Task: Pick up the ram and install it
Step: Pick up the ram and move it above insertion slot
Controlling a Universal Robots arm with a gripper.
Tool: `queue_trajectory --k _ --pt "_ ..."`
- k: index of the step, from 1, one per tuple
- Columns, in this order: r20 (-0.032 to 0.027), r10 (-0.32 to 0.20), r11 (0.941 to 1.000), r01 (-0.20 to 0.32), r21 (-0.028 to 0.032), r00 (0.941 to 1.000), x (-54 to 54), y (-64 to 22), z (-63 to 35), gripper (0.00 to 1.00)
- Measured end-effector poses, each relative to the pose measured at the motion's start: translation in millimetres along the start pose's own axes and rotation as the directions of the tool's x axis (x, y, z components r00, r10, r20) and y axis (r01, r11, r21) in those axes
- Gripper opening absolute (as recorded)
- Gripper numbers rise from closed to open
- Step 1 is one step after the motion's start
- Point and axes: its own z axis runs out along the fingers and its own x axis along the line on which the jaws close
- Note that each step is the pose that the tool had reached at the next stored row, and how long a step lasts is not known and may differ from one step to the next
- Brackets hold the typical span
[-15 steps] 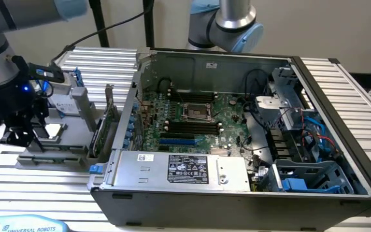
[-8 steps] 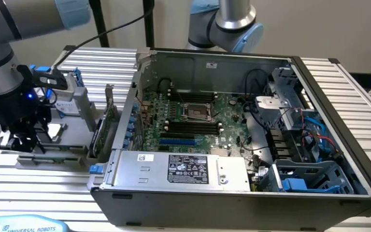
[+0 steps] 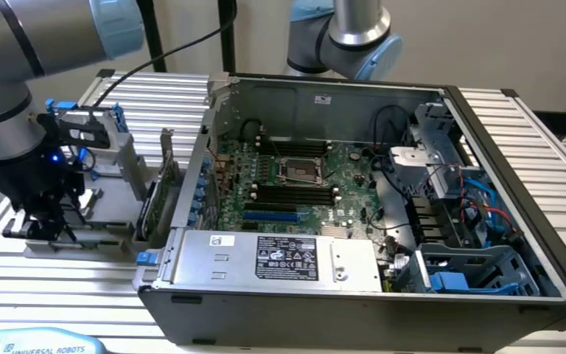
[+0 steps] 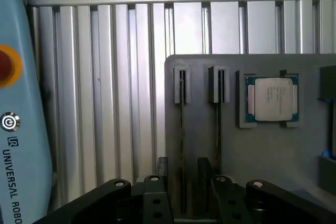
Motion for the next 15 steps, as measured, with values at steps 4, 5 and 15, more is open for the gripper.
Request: queue_trajectory --k 4,5,15 --pt "0.0006 -0.001 1.0 0.001 0.0 1.0 0.6 -1.1 7.2 0.36" --pt "0.0013 -0.001 1.0 0.001 -0.0001 1.0 0.7 -1.2 9.0 0.36" --pt "0.0201 -0.003 1.0 0.003 -0.0007 0.9998 1.0 -1.5 24.5 0.36"
